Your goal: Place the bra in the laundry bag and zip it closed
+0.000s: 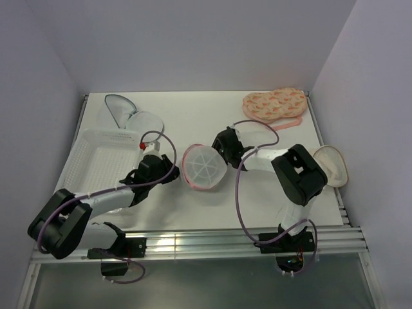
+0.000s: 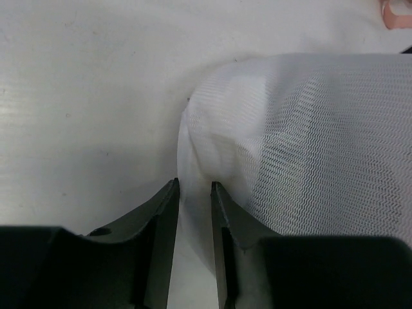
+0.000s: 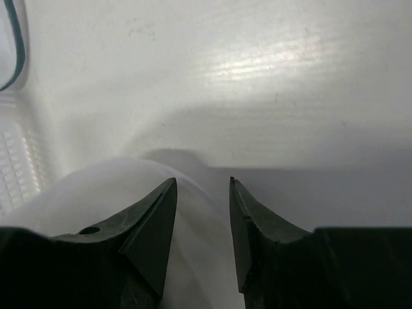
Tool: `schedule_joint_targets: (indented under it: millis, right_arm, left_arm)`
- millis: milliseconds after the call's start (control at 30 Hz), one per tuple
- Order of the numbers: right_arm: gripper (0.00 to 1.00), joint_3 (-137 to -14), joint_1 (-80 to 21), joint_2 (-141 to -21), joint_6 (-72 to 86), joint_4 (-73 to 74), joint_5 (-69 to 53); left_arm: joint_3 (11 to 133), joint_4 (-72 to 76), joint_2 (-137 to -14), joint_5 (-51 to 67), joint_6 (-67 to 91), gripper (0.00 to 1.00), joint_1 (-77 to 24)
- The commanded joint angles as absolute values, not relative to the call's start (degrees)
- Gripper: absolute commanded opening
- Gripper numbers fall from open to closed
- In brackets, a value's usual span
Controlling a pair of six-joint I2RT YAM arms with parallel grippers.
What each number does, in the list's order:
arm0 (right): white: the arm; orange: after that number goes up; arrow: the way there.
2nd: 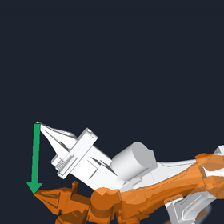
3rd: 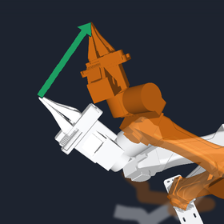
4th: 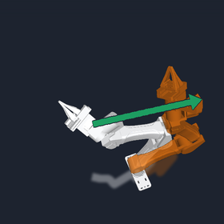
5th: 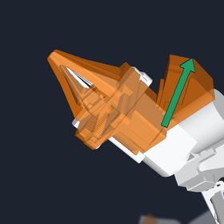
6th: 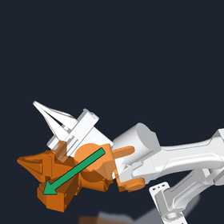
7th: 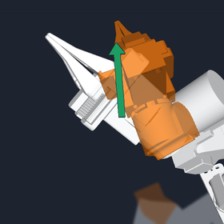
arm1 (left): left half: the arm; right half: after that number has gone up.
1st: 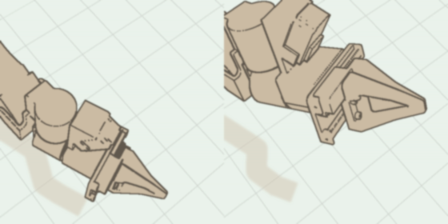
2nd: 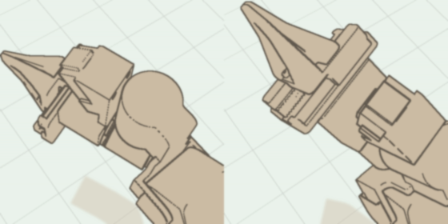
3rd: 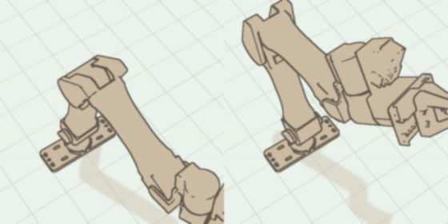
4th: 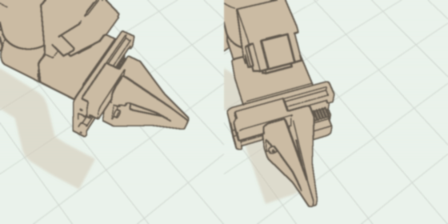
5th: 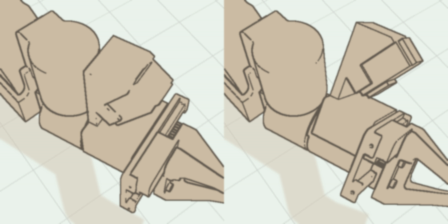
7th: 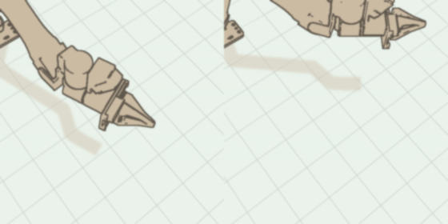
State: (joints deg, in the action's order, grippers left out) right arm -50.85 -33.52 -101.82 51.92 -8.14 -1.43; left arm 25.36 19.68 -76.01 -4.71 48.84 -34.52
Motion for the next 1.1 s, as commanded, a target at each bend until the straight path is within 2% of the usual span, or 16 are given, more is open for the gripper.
schedule_joint_targets:
  millis: [0,433,600,867,1067]
  right_arm:
    - [0.46,-57.1,-33.1,-103.3,48.3,-4.5,-2.5]
    - [0.62,-66.6,-28.6,-103.1,42.2,10.1,4.9]
    - [0.63,-66.8,-26.6,-100.3,41.1,13.4,6.2]
    - [0.65,-59.8,-21.7,-85.0,40.7,15.5,5.2]
    - [0.65,-45.6,-21.4,-67.4,45.5,14.3,2.5]
  left_arm:
    - [24.4,18.9,-70.8,-6.0,51.2,0.33,-35.4]
    - [24.3,8.0,-60.1,-14.5,54.0,0.36,-35.5]
    - [24.3,5.5,-57.3,-15.7,54.3,0.36,-35.6]
    - [26.2,0.6,-48.4,-16.5,53.4,0.38,-35.5]
    - [27.2,-1.8,-45.0,-14.6,51.7,0.39,-35.6]
